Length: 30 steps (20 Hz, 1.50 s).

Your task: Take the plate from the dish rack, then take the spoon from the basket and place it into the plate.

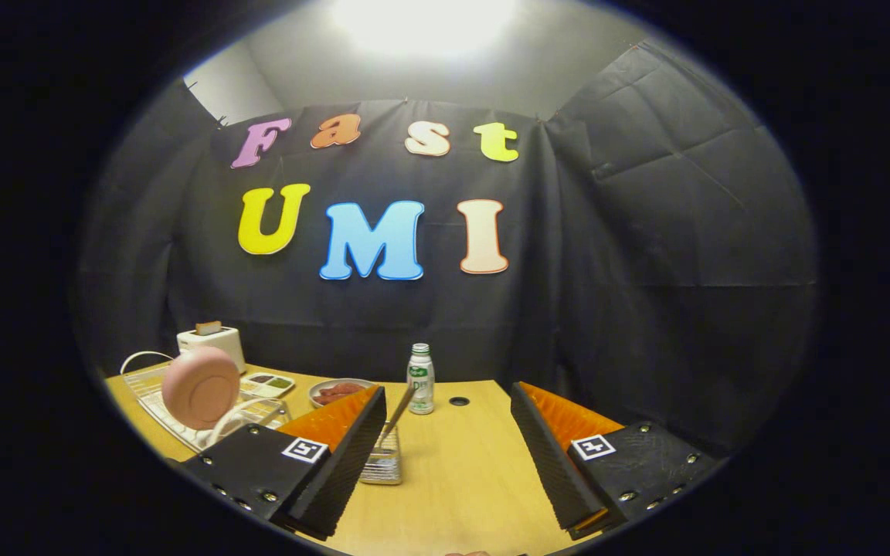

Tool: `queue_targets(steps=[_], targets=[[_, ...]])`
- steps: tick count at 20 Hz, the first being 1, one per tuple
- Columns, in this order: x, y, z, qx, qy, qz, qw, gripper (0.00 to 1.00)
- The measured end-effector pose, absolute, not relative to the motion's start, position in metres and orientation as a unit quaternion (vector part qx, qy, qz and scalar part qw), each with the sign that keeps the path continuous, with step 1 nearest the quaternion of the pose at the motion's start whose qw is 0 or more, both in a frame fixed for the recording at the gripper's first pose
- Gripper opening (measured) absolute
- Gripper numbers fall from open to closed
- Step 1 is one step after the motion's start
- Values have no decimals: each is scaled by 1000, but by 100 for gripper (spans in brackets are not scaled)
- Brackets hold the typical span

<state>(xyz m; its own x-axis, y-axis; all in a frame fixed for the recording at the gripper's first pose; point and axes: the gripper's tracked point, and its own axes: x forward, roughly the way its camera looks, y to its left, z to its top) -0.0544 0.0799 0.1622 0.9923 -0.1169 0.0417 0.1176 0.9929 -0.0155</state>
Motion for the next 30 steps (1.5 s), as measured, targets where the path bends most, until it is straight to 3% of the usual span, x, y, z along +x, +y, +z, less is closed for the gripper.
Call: queue_targets(steps=[17,27,30], targets=[[32,341,188,-7,100,134,986,99],[90,383,82,63,375,133,915,99],[104,384,64,78,423,121,894,100]])
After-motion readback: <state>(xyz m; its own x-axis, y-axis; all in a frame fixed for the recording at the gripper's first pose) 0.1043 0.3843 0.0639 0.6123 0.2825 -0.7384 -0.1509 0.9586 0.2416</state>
